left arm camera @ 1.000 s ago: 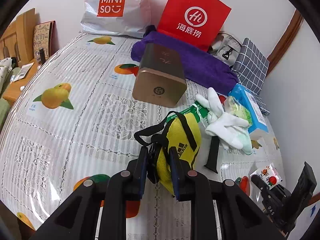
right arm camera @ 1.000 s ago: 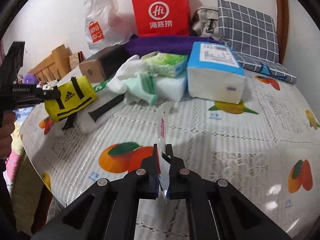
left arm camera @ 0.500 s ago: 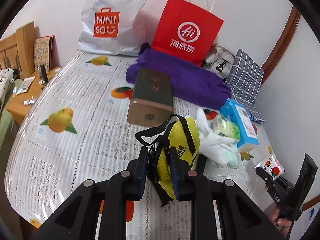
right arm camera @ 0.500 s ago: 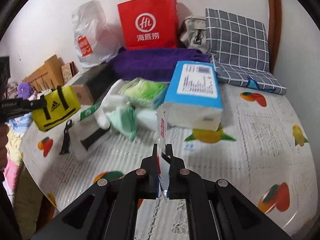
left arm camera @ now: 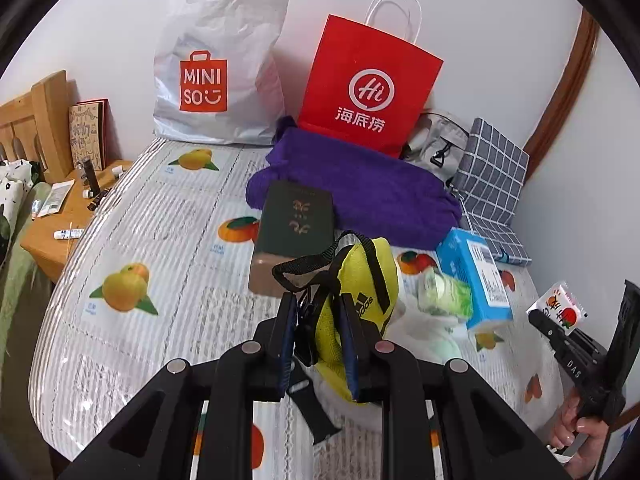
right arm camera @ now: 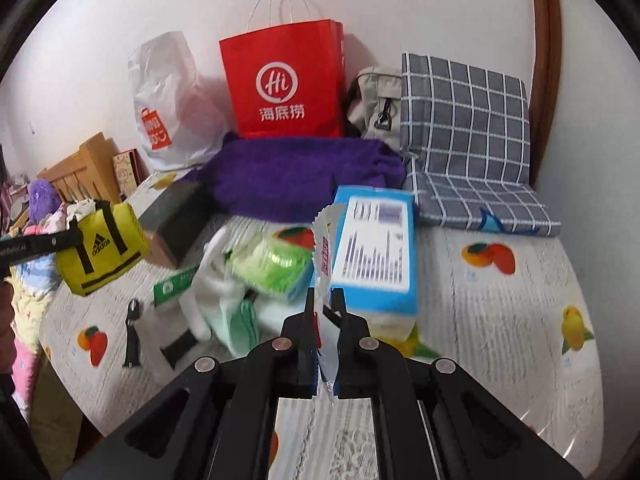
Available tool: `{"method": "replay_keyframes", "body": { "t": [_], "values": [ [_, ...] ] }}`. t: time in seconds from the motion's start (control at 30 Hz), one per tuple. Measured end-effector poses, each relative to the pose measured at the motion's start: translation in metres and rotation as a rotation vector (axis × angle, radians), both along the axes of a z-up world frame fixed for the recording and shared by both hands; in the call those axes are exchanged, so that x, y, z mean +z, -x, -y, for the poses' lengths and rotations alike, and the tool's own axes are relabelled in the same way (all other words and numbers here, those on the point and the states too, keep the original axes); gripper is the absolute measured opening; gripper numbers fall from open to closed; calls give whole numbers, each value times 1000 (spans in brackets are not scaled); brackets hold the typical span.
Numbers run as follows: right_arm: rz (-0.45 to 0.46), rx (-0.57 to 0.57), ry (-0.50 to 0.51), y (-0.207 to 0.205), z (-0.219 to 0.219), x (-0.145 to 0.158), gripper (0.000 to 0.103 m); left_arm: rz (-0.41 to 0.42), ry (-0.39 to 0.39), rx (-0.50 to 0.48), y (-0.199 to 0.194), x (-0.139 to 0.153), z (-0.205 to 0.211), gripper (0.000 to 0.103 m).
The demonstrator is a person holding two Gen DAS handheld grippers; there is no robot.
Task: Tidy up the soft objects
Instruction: 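Carry the packet onto the purple towel with right gripper while left carries pouch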
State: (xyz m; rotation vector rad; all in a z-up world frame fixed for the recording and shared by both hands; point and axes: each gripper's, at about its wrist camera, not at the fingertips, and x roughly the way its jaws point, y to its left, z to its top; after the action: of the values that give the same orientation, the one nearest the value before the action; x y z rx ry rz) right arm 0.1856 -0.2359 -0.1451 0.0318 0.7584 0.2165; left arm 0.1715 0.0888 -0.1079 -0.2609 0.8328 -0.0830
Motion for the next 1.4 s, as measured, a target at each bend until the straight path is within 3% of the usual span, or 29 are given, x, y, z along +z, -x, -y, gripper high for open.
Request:
{"method": "replay_keyframes", "body": {
  "t": [0.43, 1.03, 1.4],
  "values": [
    [25, -7, -31, -65, -2, 38, 5, 21, -13, 9, -57, 24, -1, 20],
    [25, 75, -37, -165, -39, 58, 4, 48, -41, 39, -143, 37, -11, 20],
    [17, 96, -96, -215, -51, 54, 4, 48, -48, 46, -184, 41, -7, 20]
  ]
}}
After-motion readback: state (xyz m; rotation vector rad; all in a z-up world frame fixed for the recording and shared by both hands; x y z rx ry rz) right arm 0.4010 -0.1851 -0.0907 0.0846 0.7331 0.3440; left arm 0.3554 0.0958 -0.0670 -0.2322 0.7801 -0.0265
